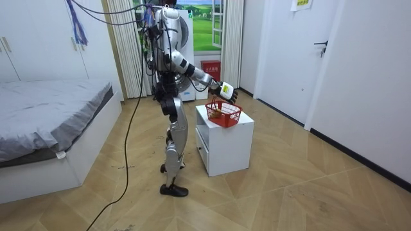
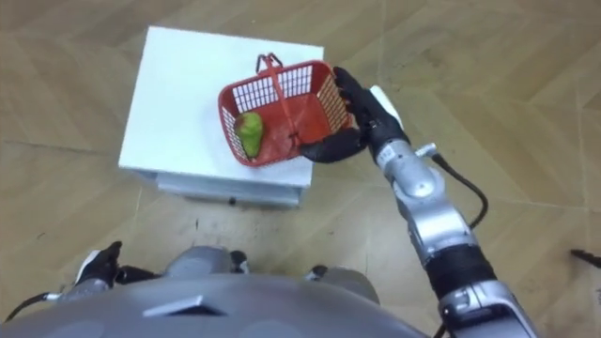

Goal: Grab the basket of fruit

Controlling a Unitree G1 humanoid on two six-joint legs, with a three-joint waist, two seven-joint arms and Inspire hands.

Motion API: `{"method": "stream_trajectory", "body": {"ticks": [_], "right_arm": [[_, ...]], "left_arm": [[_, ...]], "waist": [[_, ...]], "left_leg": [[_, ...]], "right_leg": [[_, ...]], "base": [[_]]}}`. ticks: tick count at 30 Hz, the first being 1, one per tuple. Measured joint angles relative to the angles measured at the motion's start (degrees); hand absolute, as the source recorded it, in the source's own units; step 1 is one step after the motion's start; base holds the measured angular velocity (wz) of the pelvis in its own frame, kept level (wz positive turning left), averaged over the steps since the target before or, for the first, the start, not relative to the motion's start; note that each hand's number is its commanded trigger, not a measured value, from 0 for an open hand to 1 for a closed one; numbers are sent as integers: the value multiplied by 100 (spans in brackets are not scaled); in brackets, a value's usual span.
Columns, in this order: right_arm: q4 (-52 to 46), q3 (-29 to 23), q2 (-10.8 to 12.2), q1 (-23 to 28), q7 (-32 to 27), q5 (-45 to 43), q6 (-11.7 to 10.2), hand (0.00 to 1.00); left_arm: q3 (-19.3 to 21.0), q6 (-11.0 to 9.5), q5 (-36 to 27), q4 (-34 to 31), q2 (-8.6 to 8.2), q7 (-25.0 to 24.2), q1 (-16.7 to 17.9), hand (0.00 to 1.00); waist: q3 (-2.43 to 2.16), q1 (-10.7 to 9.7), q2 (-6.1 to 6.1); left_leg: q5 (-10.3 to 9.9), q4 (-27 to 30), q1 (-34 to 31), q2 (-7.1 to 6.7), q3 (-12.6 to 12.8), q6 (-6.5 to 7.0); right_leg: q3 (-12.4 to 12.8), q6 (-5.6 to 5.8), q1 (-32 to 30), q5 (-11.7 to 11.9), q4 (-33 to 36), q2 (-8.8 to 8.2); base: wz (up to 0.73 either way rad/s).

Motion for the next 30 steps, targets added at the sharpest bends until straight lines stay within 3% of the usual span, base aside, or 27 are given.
{"method": "stream_trajectory", "body": {"ticks": [4,5,6,12,17,19,24,30], "right_arm": [[-258,-115,9,161,25,7,-8,0],[-262,-180,13,232,22,-13,-8,0],[-261,-230,9,288,18,-25,-7,0],[40,-589,29,635,-63,-120,-25,0],[585,-1011,25,1105,-277,-303,-35,0],[985,-1091,25,1184,-309,-401,-186,0],[2691,-1354,43,1336,-522,-536,-198,0],[4196,-1547,157,1309,-670,-548,-98,0]], "left_arm": [[29,-64,-48,-155,-27,1,57,0],[30,-69,-47,-155,-43,1,81,0],[40,-67,-39,-161,-43,1,107,0],[198,-57,7,-305,-63,4,282,0],[257,-94,-22,-319,-102,111,314,0],[256,-109,-30,-310,-125,177,322,0],[429,-207,102,-268,-214,264,325,0],[500,-136,180,-201,-310,466,435,0]], "waist": [[6,-66,35],[29,-104,101],[7,-167,105],[-13,-389,178],[-11,-525,218],[-12,-635,221],[-27,-639,204],[-30,-641,202]], "left_leg": [[0,-104,169,2,80,-1],[0,-130,229,6,98,0],[1,-182,277,5,103,1],[0,-306,457,-5,126,0],[0,-335,571,-6,127,0],[0,-340,588,-7,137,-1],[-2,-406,714,-6,182,-4],[-1,-443,772,2,181,-14]], "right_leg": [[110,1,47,0,-4,3],[119,2,101,0,-7,0],[119,4,113,0,-11,-4],[119,38,325,20,-195,23],[150,39,403,19,-211,27],[138,40,438,18,-231,28],[128,64,577,15,-301,39],[136,66,625,14,-296,49]], "base": [[-13],[-4],[0],[-2],[-1],[0],[-4],[0]]}}
